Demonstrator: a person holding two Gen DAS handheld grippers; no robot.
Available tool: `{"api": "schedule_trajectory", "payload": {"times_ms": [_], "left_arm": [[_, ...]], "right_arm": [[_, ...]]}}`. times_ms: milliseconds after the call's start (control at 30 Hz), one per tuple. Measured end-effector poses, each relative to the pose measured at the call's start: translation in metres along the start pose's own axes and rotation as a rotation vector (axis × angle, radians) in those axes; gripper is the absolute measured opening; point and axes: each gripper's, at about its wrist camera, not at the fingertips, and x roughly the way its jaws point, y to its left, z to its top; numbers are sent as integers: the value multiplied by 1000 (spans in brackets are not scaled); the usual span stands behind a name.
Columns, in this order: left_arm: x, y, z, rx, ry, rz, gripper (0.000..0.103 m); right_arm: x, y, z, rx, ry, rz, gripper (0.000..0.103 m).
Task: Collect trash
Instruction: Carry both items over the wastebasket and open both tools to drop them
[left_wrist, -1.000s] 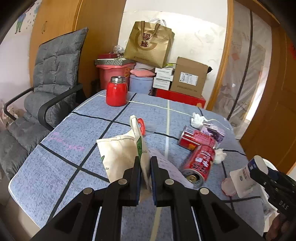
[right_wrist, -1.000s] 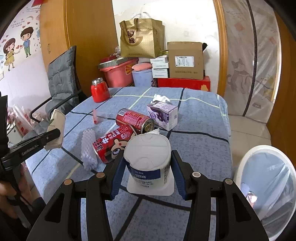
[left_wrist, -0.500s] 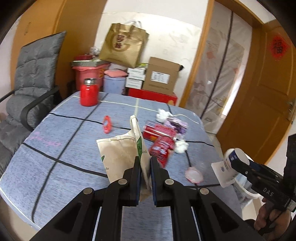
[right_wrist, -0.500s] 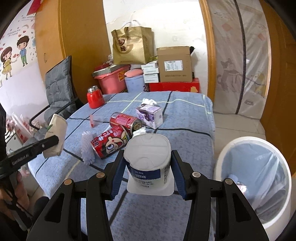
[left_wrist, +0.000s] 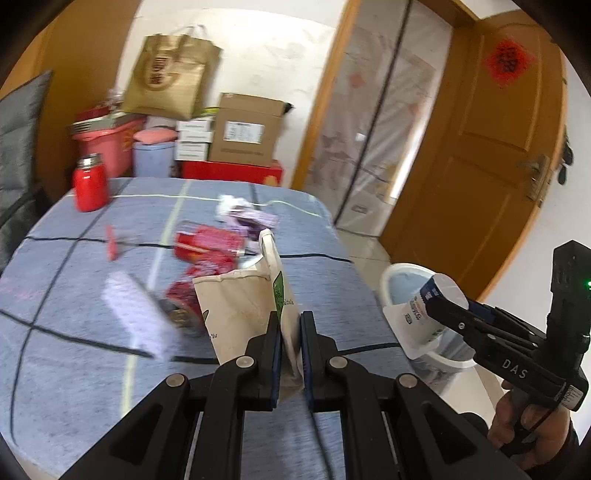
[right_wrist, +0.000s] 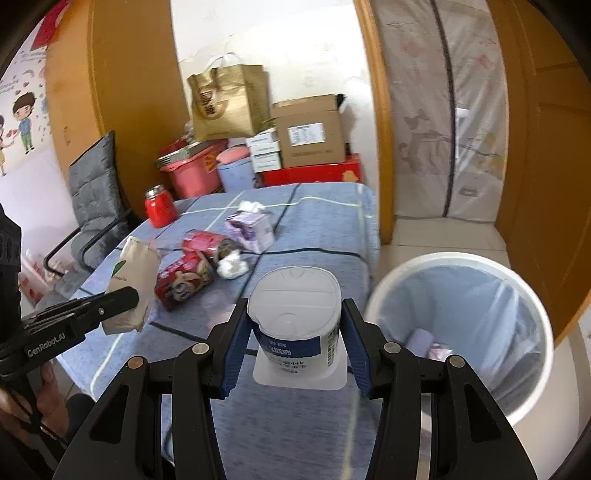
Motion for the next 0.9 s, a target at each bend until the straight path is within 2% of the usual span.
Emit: {"api": "schedule_trajectory", "payload": {"times_ms": [467,900], "left_arm": [[55,-77,9,121,69,-169,10],[103,-134,13,206,124,-300,10]], "right_arm": [[-25,-88,-7,132,-14,-174,50],[-20,-129,-17,183,15,-227,50]]}}
